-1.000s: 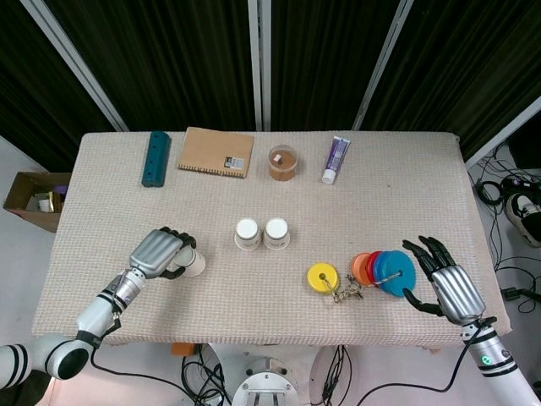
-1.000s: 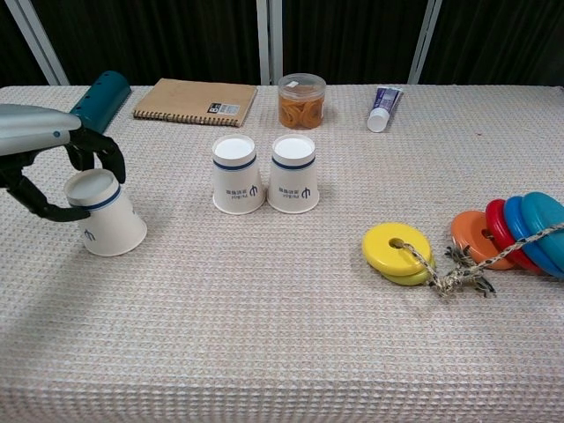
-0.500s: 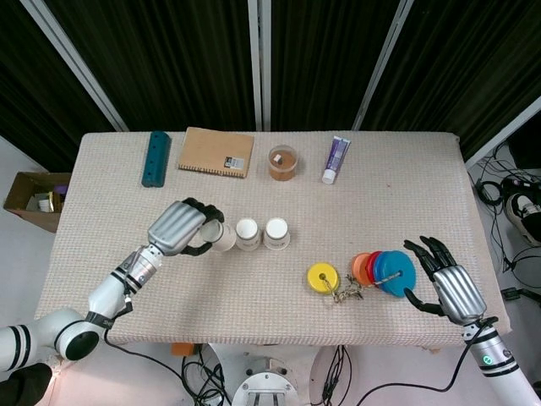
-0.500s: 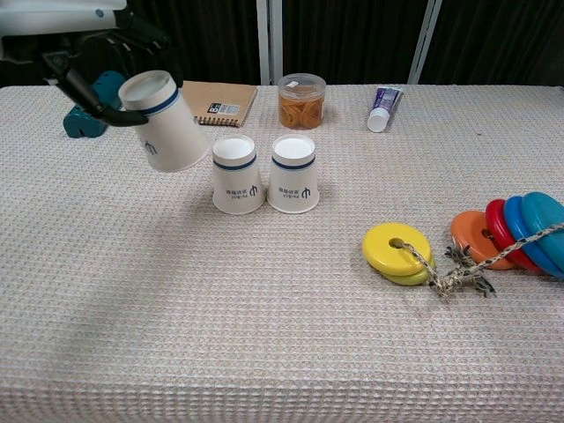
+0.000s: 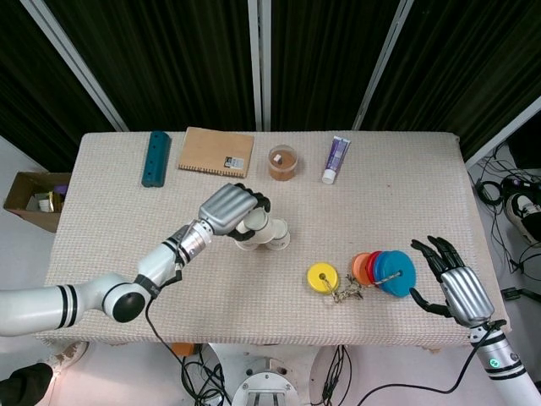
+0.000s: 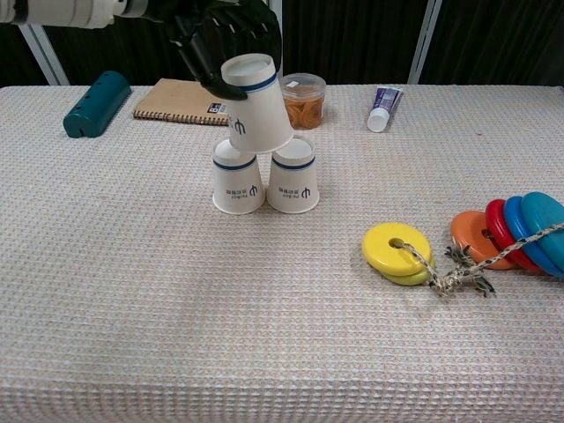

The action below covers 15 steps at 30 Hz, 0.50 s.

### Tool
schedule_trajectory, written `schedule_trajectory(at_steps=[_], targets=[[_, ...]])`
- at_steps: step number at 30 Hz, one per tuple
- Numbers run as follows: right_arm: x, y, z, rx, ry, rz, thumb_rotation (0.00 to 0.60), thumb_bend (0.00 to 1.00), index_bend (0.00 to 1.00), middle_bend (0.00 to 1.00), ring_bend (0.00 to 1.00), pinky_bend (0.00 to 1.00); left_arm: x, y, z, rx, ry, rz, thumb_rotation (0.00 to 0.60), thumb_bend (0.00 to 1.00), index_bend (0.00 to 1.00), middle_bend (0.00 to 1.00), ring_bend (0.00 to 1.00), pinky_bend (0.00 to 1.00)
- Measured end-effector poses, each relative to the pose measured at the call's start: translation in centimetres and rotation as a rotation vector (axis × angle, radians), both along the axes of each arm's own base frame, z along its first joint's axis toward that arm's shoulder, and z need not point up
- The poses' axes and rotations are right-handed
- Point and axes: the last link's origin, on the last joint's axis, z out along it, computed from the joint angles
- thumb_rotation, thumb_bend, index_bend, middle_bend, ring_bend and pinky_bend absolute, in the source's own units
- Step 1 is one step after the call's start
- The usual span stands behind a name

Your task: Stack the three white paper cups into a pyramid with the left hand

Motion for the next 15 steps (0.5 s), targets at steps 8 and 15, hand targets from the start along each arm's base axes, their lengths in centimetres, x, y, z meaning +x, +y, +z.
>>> schedule_trajectory(at_steps=[8, 15], targets=[[-0.2, 0.1, 0.1, -0.002, -0.007, -0.002, 0.6, 0.29, 0.06, 0.19, 0.0, 0.07, 1.1, 1.1, -1.4, -0.007, 0.043, 0.027, 0.6, 0.29, 0.41, 0.37, 0.36, 0.31], [-0.3, 0.2, 0.1, -0.002, -0.009, -0.007, 0.6, 0.29, 0.06, 0.19, 0.0, 0.07, 0.7, 1.3, -1.8, 0.008, 0.09, 0.041, 0.6, 0.28, 0.41, 0.36, 0.35, 0.3]])
